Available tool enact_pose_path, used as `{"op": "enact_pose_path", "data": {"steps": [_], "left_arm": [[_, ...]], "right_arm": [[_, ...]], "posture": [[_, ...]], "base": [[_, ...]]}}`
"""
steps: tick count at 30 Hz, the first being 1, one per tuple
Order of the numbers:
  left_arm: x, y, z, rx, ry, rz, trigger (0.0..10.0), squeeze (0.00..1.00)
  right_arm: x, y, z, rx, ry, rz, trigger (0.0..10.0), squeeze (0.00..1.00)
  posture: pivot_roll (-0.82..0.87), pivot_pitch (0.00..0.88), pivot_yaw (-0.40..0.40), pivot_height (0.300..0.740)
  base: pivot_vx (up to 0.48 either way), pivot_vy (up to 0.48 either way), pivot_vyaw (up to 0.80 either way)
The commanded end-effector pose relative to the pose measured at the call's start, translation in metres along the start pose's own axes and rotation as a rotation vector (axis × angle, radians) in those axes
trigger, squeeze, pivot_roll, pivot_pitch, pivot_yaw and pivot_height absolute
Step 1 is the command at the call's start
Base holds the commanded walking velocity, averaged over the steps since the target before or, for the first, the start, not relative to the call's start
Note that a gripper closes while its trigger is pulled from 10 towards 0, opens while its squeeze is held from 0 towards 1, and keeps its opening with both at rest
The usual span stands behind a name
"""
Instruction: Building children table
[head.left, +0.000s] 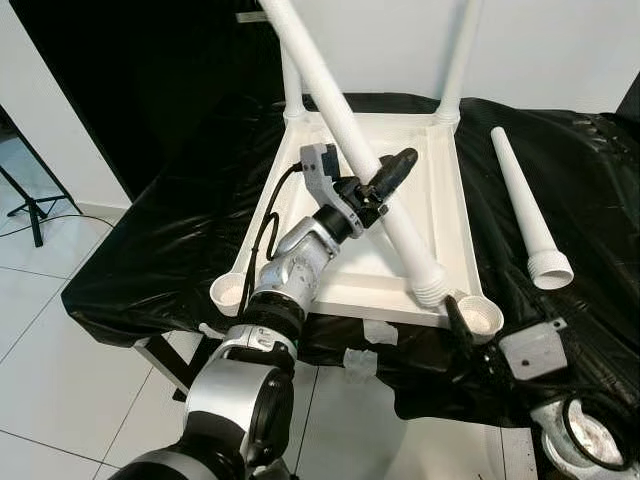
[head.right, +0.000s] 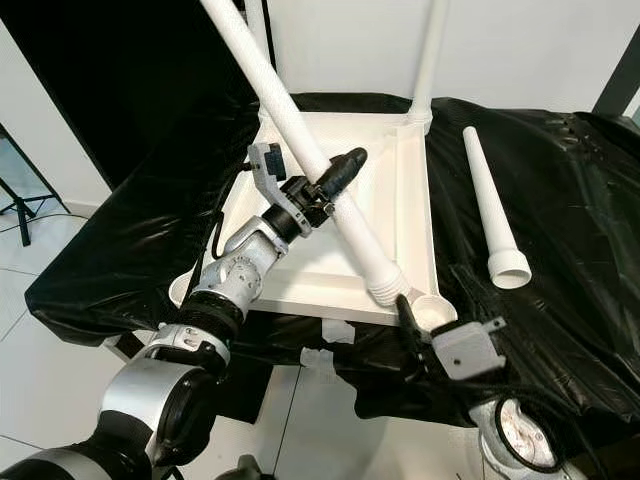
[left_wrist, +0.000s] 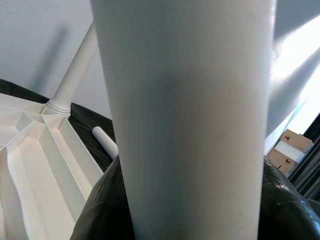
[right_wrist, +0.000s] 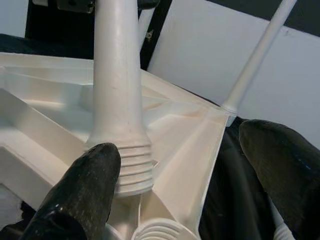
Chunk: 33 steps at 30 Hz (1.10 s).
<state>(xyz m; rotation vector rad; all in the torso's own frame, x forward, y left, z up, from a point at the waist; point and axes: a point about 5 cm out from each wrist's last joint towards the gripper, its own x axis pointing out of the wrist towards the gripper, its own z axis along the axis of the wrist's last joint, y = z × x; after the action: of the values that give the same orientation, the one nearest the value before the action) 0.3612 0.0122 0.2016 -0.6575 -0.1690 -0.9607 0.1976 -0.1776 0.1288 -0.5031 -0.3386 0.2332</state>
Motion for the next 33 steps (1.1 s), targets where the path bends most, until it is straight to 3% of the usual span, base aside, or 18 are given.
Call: {"op": "enact_pose_path", "data": {"steps": [1,5,7,11,16,18,25,26,27,30,32,33], "left_arm": [[0.011,-0.022,-0.013,-0.019,-0.011,-0.104,0.0,0.00],[0.018,-0.043,-0.004,0.073,-0.022,-0.230,0.0,0.00],[0.019,-0.045,-0.004,0.085,-0.020,-0.244,0.0,0.00],[0.022,-0.060,-0.005,0.128,-0.024,-0.318,0.0,0.00],[0.023,-0.064,-0.003,0.132,-0.028,-0.336,0.0,0.00],[0.022,-0.067,0.001,0.113,-0.044,-0.341,0.0,0.00],[0.021,-0.071,0.008,0.076,-0.077,-0.353,0.0,0.00],[0.021,-0.072,0.011,0.067,-0.088,-0.353,4.5,0.00],[0.022,-0.070,0.015,0.062,-0.101,-0.331,10.0,1.00],[0.022,-0.069,0.017,0.061,-0.109,-0.314,10.0,1.00],[0.025,-0.069,0.024,0.094,-0.142,-0.263,10.0,1.00],[0.025,-0.069,0.024,0.094,-0.142,-0.263,10.0,1.00]], "right_arm": [[0.007,0.004,0.005,0.061,0.013,0.061,10.0,0.00],[0.035,0.009,0.017,0.162,-0.009,0.210,10.0,0.00],[0.038,0.009,0.017,0.172,-0.010,0.224,10.0,0.00],[0.063,0.008,0.016,0.217,-0.029,0.273,10.0,0.00],[0.074,0.008,0.014,0.251,-0.016,0.287,10.0,0.00],[0.079,0.010,0.011,0.259,0.008,0.312,0.0,0.00],[0.083,0.013,0.008,0.244,0.023,0.337,0.0,0.00],[0.085,0.012,0.007,0.228,0.027,0.332,0.0,0.00],[0.089,0.008,0.007,0.184,0.033,0.302,0.0,0.00],[0.092,0.006,0.006,0.155,0.036,0.279,0.0,0.00],[0.098,-0.002,0.004,0.024,0.051,0.187,0.0,0.00],[0.098,-0.002,0.004,0.024,0.051,0.187,0.0,0.00]], "posture": [[0.04,0.000,0.043,0.740],[0.05,0.000,0.043,0.740],[0.05,0.000,0.043,0.740],[0.06,0.000,0.040,0.740],[0.07,0.000,0.035,0.740],[0.08,0.000,0.029,0.740],[0.09,0.000,0.026,0.740],[0.09,0.000,0.024,0.740],[0.09,0.000,0.024,0.740],[0.09,0.000,0.024,0.740],[0.09,0.000,0.027,0.740],[0.09,0.000,0.027,0.740]], "base": [[0.000,0.000,0.00],[0.000,0.000,0.00],[0.000,0.000,0.00],[0.000,0.000,0.00],[0.000,0.000,0.00],[0.000,0.000,0.00],[0.000,0.000,0.00],[0.000,0.000,0.00],[0.000,0.000,0.00],[0.000,0.000,0.00],[0.000,0.000,0.00],[0.000,0.000,0.00]]}}
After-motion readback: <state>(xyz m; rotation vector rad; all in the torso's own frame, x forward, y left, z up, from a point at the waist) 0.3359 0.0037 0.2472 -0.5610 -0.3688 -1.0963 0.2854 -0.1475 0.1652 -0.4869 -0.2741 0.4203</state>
